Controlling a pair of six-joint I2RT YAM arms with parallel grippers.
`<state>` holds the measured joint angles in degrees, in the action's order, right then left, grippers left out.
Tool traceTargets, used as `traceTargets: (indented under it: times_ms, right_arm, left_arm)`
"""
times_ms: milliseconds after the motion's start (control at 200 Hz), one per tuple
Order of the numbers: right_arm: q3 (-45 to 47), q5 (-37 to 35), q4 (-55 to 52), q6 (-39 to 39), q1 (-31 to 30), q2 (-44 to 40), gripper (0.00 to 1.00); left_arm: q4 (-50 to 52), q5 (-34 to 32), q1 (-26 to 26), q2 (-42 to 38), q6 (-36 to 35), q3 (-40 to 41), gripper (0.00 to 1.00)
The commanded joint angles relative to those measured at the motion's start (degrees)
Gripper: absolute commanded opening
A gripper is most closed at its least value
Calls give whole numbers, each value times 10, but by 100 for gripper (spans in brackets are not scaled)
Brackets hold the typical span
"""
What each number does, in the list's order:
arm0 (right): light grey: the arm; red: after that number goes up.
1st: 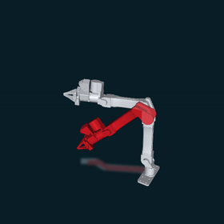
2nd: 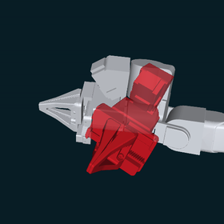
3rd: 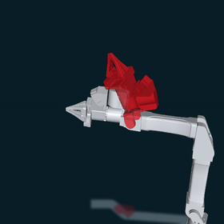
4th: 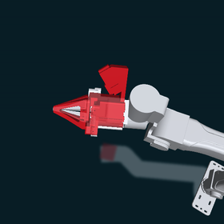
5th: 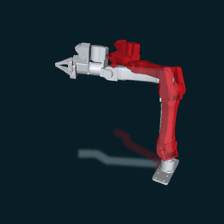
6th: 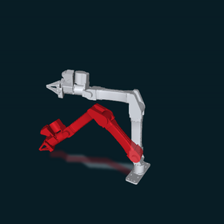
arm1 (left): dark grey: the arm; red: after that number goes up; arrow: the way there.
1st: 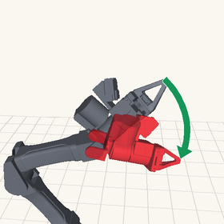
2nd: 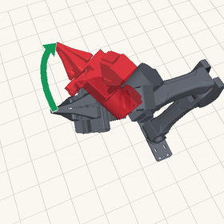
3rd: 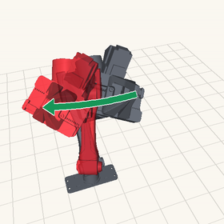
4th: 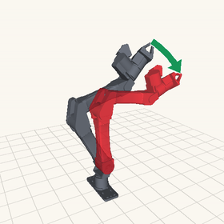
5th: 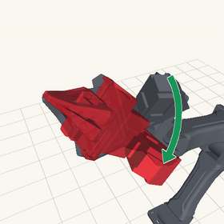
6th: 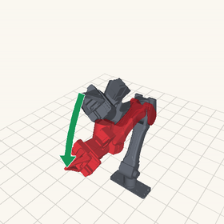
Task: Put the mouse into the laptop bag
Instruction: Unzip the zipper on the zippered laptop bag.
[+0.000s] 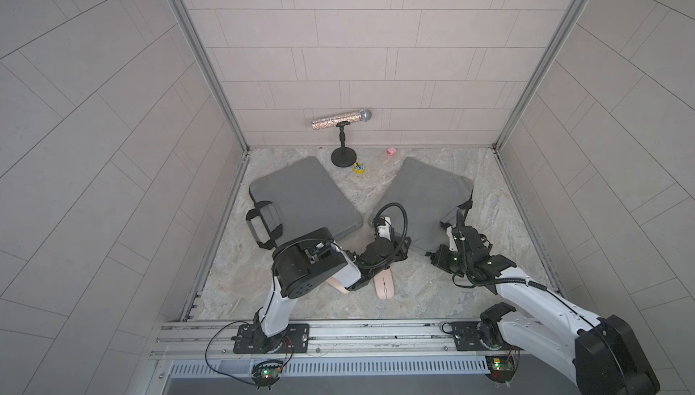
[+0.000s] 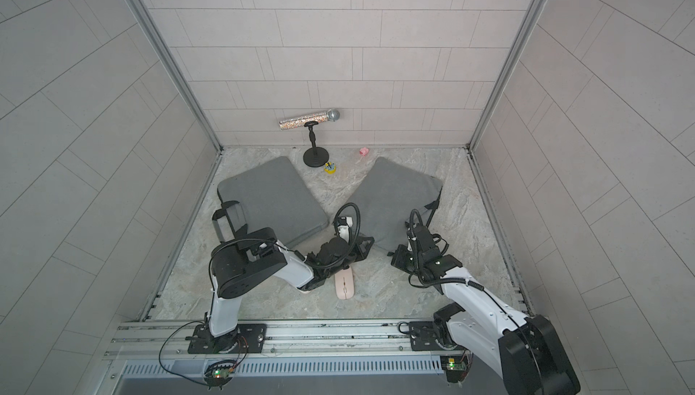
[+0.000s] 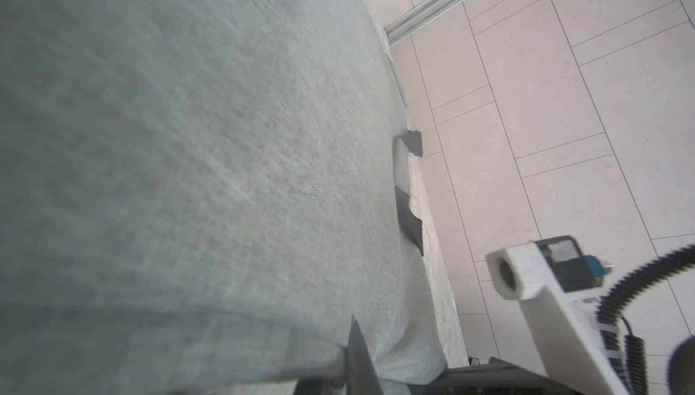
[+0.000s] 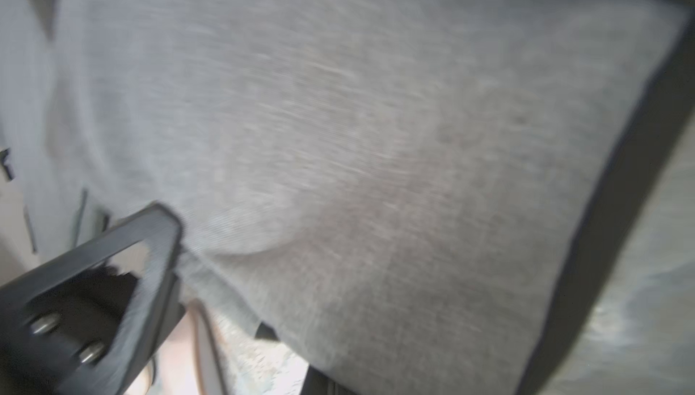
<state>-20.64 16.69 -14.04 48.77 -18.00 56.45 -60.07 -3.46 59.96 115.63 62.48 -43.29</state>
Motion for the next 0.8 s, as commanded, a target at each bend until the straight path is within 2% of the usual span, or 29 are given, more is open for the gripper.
traceTargets:
  times_ms: [0, 195, 300, 585, 796]
  right_arm:
    - [-10, -39, 3, -21, 26, 9, 0]
    - [-38, 4, -13, -55, 9, -2, 0]
    - [-40, 15, 13, -51, -8, -2, 0]
    - [-48, 15, 54, -38, -44, 70, 0]
    - [-52, 16, 44, -41, -44, 46, 0]
  left_arm:
    - [-41, 85, 20, 18, -3, -33, 0]
    - [-34, 132, 21, 67, 20, -73, 0]
    - [-46, 125, 24, 72, 23, -65, 0]
    - [-20, 110, 34, 47, 3, -53, 0]
    - [-24, 86, 34, 34, -4, -31, 0]
